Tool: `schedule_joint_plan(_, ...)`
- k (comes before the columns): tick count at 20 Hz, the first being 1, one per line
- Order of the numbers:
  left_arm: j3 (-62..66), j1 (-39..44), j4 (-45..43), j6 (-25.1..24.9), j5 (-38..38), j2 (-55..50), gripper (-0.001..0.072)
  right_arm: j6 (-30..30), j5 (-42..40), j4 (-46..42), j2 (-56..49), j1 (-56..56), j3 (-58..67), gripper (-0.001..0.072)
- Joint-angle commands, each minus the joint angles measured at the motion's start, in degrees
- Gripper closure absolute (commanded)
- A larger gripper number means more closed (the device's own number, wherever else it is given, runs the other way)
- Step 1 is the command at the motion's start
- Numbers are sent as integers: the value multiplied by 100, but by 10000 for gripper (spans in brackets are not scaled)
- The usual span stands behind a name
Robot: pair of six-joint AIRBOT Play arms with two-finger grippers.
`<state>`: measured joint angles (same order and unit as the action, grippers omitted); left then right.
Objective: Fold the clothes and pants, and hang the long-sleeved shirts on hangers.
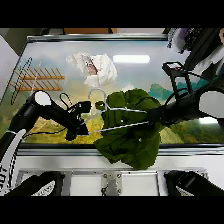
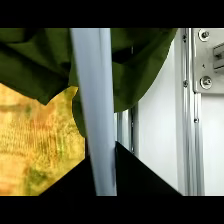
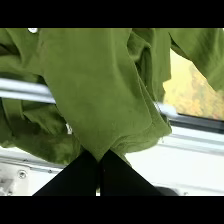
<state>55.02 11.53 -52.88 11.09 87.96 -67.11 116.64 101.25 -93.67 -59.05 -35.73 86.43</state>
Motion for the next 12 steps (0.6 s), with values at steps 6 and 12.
schedule_joint_plan(6, -2, 278, 61, -17, -267, 2, 692, 44, -1008, 702, -232, -326, 4, 696)
schedule_joint_plan(12, -2, 278, 59, -17, -262, 2, 692, 44, -2105, 1193, -463, -634, 7, 697)
